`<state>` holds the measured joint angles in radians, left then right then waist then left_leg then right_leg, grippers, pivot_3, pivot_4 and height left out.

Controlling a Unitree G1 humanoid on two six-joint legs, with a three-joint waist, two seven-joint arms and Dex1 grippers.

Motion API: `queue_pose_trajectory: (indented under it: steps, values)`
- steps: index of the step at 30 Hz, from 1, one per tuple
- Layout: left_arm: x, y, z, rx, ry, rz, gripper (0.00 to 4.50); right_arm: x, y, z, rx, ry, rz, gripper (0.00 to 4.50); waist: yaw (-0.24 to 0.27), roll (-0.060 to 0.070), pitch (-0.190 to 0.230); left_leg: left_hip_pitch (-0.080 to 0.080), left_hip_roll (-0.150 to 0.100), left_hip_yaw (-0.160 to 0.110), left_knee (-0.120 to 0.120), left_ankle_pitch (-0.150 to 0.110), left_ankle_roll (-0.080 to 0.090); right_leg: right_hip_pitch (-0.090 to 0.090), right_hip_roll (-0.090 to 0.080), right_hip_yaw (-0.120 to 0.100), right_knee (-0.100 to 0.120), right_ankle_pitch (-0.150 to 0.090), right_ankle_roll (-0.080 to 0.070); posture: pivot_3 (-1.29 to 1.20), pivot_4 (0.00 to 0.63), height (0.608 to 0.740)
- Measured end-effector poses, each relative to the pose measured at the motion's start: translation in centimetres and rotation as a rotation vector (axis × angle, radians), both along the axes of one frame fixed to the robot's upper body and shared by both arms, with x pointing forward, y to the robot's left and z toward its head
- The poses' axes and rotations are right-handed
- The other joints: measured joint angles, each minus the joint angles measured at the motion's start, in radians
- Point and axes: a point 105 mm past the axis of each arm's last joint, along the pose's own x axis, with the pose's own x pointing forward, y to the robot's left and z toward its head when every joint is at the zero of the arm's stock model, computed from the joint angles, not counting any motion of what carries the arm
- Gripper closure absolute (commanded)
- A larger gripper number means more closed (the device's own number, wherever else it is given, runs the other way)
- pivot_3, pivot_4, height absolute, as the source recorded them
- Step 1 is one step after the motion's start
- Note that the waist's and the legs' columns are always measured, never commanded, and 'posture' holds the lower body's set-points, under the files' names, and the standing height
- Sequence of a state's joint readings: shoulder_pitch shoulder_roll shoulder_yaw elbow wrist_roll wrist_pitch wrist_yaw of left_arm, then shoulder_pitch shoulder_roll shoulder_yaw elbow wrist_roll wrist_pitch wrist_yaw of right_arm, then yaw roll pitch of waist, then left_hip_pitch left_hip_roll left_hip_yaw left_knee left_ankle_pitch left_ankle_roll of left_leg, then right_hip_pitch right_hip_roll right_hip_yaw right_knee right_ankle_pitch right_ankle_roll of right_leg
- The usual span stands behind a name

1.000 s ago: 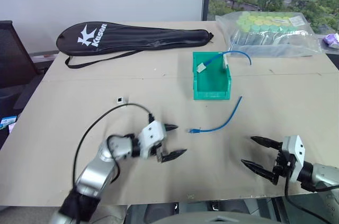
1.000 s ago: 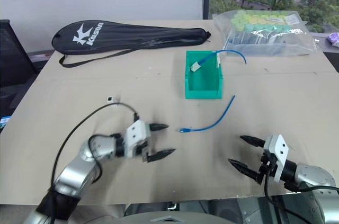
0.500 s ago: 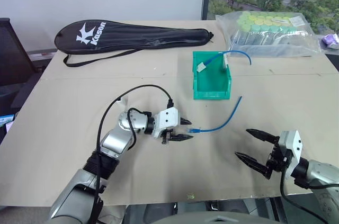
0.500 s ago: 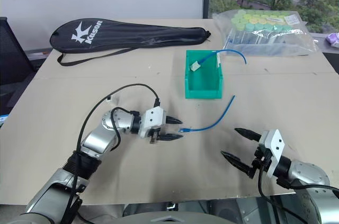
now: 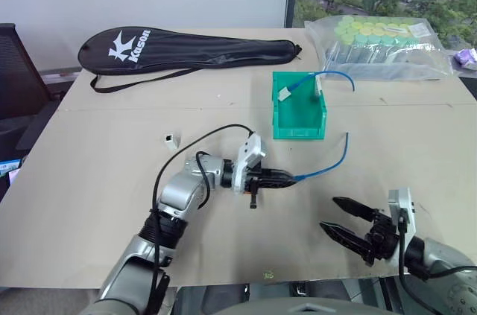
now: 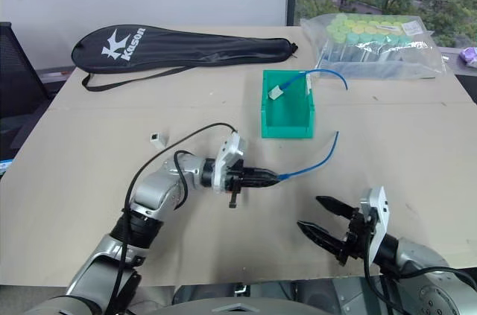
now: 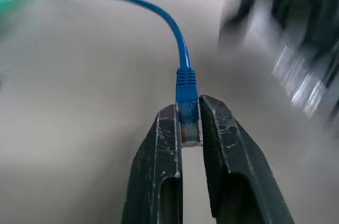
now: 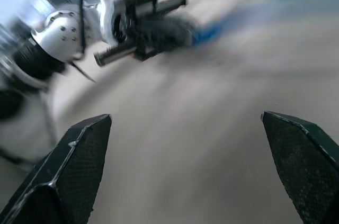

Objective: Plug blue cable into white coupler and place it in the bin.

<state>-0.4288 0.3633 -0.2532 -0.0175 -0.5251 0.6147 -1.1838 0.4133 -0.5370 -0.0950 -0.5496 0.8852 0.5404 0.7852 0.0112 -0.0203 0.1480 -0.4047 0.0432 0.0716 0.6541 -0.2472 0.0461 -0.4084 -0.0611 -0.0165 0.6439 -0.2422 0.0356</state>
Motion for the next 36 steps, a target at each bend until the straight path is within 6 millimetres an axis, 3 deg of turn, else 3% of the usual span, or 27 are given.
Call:
queue_pose_trajectory:
  steps: [4,10,13,21,26,34,36]
  values:
    - [-1.6,-1.1,1.7,-0.097,0.153,-0.06,4.34,1.5,1.1,1.7,0.156,0.014,-0.045,0.0,0.0,-0.001,0.0,0.0,0.001,-0.001,0.0,0.0,0.0,0.0,0.002,0.0,0.001,0.0,0.0,0.0,0.15,0.74]
    - [-1.8,-1.1,1.6,-0.099,0.248,-0.052,4.34,2.5,1.5,4.3,0.286,-0.018,-0.057,0.0,0.002,-0.001,0.001,0.0,-0.002,-0.001,0.0,0.0,0.0,0.0,0.003,0.001,0.001,0.001,0.001,0.0,0.15,0.74]
    - [-1.9,-1.4,1.6,-0.103,0.258,-0.056,4.5,2.7,1.6,4.8,0.307,-0.022,-0.055,0.84,0.002,-0.001,0.001,0.0,-0.002,-0.001,0.0,0.0,0.0,0.0,0.003,0.001,0.001,0.001,0.001,0.0,0.15,0.74]
    - [-2.0,-1.9,1.8,-0.125,0.269,-0.064,4.5,2.6,1.5,4.7,0.287,-0.011,-0.049,4.46,0.001,-0.001,0.001,0.0,-0.002,-0.001,0.0,0.0,0.0,0.0,0.004,0.001,0.001,0.001,0.001,0.0,0.15,0.74]
    - [-2.3,-1.7,1.8,-0.14,0.27,-0.068,4.5,2.6,1.6,4.8,0.304,-0.001,-0.039,4.46,0.001,-0.001,0.001,0.0,-0.002,-0.001,0.0,0.0,0.0,0.0,0.004,0.002,0.001,0.001,0.0,0.0,0.15,0.74]
    - [-3.3,-0.6,0.4,-0.091,0.22,-0.05,0.84,2.8,2.0,5.7,0.332,-0.02,-0.004,4.5,0.001,-0.001,0.001,0.0,-0.002,-0.001,0.0,0.0,0.0,0.0,0.005,0.003,0.001,0.0,-0.001,0.0,0.15,0.74]
    - [-3.8,0.0,0.2,-0.07,0.173,-0.038,0.84,2.9,1.8,5.8,0.329,-0.026,-0.013,4.5,0.0,-0.001,0.001,0.0,0.0,-0.001,0.0,0.0,0.0,0.0,0.005,0.004,0.001,0.0,-0.001,0.0,0.15,0.74]
